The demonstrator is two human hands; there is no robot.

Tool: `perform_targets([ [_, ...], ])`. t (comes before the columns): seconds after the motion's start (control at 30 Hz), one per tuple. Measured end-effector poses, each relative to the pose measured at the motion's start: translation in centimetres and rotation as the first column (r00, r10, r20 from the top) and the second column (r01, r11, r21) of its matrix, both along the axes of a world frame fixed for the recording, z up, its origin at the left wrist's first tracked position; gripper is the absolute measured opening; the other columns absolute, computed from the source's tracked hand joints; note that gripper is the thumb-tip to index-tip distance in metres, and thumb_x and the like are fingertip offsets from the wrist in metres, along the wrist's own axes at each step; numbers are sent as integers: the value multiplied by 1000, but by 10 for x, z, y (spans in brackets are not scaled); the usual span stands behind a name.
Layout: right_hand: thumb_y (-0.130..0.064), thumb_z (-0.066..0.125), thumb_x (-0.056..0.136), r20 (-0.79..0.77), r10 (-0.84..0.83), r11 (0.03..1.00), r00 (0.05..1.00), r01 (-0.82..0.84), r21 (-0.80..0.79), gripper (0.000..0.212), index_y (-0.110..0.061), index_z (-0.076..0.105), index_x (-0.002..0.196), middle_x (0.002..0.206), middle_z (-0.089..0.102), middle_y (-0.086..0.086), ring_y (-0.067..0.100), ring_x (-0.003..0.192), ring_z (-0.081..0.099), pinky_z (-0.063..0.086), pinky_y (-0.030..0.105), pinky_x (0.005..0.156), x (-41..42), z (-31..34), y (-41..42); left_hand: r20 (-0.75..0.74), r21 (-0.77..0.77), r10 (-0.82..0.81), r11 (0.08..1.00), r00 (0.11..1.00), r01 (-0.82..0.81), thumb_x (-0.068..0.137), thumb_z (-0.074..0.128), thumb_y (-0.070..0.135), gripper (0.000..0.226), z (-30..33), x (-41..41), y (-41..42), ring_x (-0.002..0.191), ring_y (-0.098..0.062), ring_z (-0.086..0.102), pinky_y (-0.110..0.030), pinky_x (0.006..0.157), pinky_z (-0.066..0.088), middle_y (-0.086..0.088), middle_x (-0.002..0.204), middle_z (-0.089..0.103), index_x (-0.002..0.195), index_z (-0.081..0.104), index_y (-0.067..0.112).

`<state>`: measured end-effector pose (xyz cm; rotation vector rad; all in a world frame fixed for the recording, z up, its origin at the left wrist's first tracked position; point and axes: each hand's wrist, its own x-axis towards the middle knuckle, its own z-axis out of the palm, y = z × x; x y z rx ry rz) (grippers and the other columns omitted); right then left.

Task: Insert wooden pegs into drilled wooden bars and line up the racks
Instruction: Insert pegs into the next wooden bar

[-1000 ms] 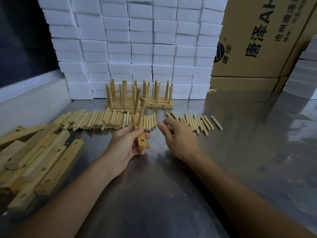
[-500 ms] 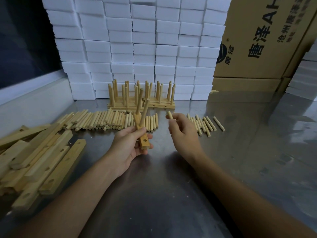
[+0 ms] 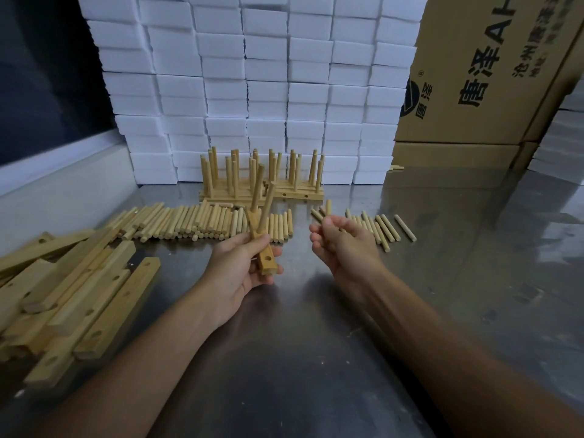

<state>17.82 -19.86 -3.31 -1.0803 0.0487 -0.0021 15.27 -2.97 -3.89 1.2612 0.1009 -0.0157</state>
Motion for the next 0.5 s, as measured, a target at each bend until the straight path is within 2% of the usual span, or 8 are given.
perform_targets([
  [0.07, -3, 53, 100, -19, -2, 1000, 1000, 3, 11, 19, -4, 64, 116, 97, 72, 15, 13, 75, 73, 59, 22, 68, 2, -2, -1, 0, -7, 1, 1000, 1000, -1, 98, 57, 11, 12, 0, 0, 0, 55, -20, 67, -25, 42, 48, -9, 73, 73, 105, 64, 5],
  [0.2, 12, 43, 99, -10, 36, 998, 999, -36, 49, 33, -1, 58, 124, 112, 69, 21, 21, 92, 75, 61, 27, 79, 1, 0, 0, 2, -8, -1, 1000, 1000, 1, 98, 57, 11, 12, 0, 0, 0, 56, -20, 67, -25, 42, 48, -9, 74, 73, 106, 64, 5],
  [0.33, 16, 40, 96, 5, 80, 997, 997, -80, 18, 45, -8, 48, 133, 113, 68, 23, 26, 98, 73, 61, 33, 85, -4, 3, 3, 4, -7, -3, 1000, 1000, 3, 98, 57, 12, 13, -1, 2, 1, 57, -20, 67, -25, 43, 48, -9, 74, 73, 106, 65, 6],
  [0.4, 15, 45, 95, 45, 97, 994, 994, -94, -57, 45, -12, 46, 131, 110, 70, 20, 24, 94, 74, 61, 32, 82, -7, 4, 5, 9, -8, -8, 1000, 1000, 8, 98, 57, 12, 13, -2, 2, 2, 57, -20, 68, -25, 43, 48, -9, 75, 73, 106, 65, 7],
  [0.5, 2, 55, 97, 144, 121, 955, 982, -75, -288, 23, -11, 62, 115, 90, 74, 11, 18, 74, 71, 60, 26, 71, -12, 5, 5, 8, -10, -1, 1000, 1000, 1, 98, 57, 13, 11, -2, 2, 1, 55, -20, 66, -25, 41, 46, -9, 72, 72, 103, 65, 6],
])
